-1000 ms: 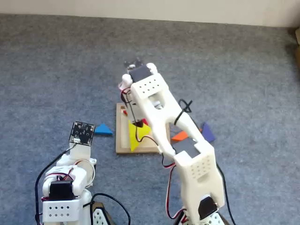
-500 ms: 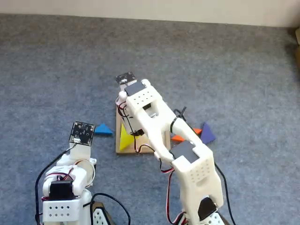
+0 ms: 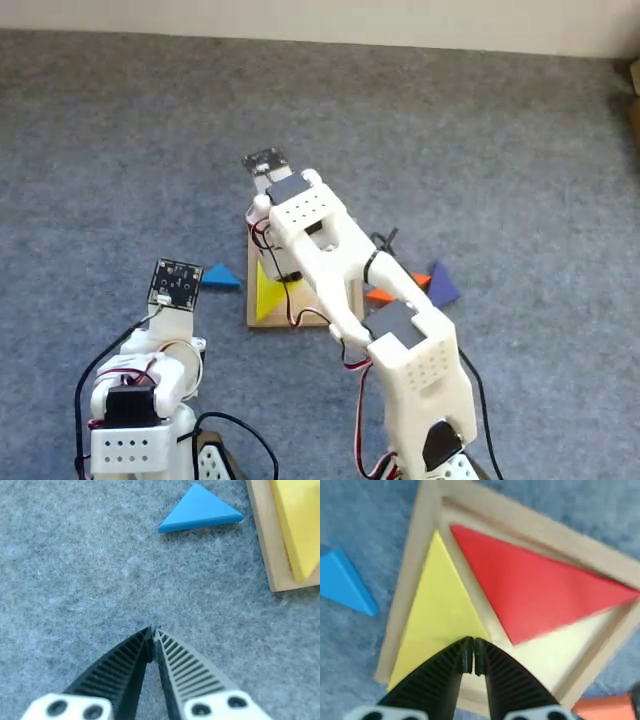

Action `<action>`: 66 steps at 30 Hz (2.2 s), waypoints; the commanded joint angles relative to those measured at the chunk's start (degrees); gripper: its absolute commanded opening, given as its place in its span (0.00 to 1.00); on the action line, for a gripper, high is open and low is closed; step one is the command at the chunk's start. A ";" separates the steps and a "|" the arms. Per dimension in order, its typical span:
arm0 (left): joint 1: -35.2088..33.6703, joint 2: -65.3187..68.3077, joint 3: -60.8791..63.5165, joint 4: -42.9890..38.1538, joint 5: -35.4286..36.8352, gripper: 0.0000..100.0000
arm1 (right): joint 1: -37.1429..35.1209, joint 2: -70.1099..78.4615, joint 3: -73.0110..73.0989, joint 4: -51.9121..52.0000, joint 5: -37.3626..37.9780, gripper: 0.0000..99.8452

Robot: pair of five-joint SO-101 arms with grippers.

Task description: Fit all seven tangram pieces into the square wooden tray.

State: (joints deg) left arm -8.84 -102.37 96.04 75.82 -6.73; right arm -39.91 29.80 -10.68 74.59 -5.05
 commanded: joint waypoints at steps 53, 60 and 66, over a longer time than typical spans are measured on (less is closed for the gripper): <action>-0.22 -1.63 1.19 0.18 0.53 0.04 | -1.45 -22.64 22.29 -14.90 -3.34 0.02; -0.22 -1.63 1.19 0.18 0.53 0.04 | -5.05 -22.55 33.36 -30.64 -3.34 0.02; -0.22 -1.63 1.19 0.18 0.53 0.04 | -2.86 -22.55 37.49 -37.58 -3.16 0.02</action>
State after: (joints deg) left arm -8.84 -102.37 96.04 75.82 -6.73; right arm -43.52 8.09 25.98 39.25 -7.78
